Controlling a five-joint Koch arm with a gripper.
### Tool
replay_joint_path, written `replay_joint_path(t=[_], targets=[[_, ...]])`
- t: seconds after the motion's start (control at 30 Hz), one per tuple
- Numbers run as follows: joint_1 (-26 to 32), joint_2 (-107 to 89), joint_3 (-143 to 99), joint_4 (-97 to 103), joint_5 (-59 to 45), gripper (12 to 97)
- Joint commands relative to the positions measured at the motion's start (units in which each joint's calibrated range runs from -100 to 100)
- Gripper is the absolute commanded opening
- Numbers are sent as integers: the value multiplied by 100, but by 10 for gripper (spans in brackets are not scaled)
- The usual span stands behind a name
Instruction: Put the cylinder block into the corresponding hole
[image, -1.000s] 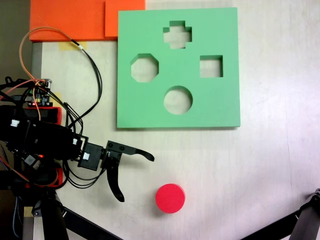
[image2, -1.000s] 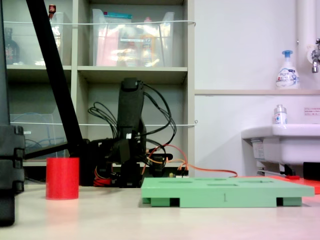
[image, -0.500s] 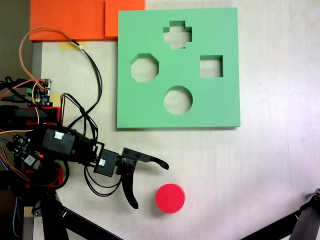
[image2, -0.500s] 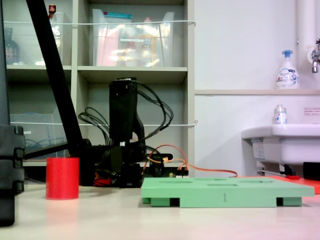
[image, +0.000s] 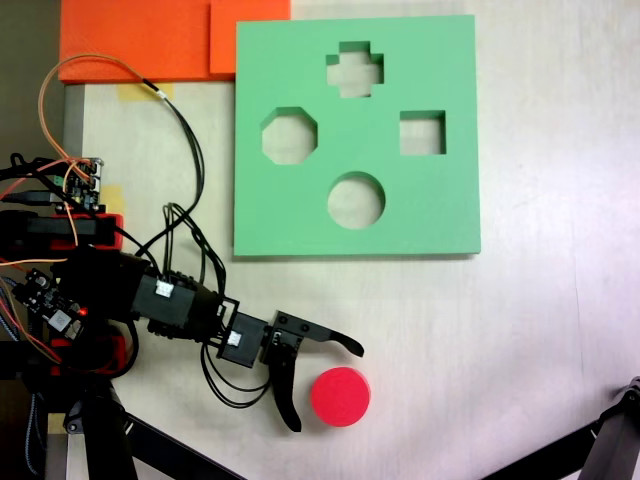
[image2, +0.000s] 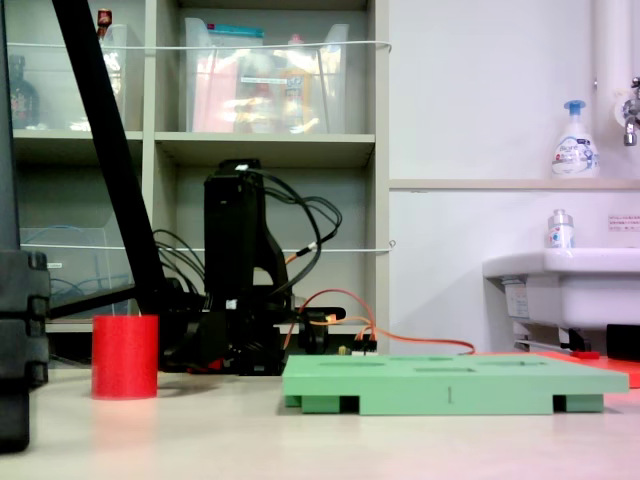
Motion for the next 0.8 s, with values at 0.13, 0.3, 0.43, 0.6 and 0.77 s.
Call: replay_joint_path(t=[0.13, 0.3, 0.43, 0.6, 0.77], targets=[[-10, 159, 468, 254, -34, 821], [-15, 327, 767, 62, -39, 820], [0, 494, 927, 52, -44, 820], [15, 690, 1106, 33, -54, 820], [20, 704, 1136, 23, -59, 784]])
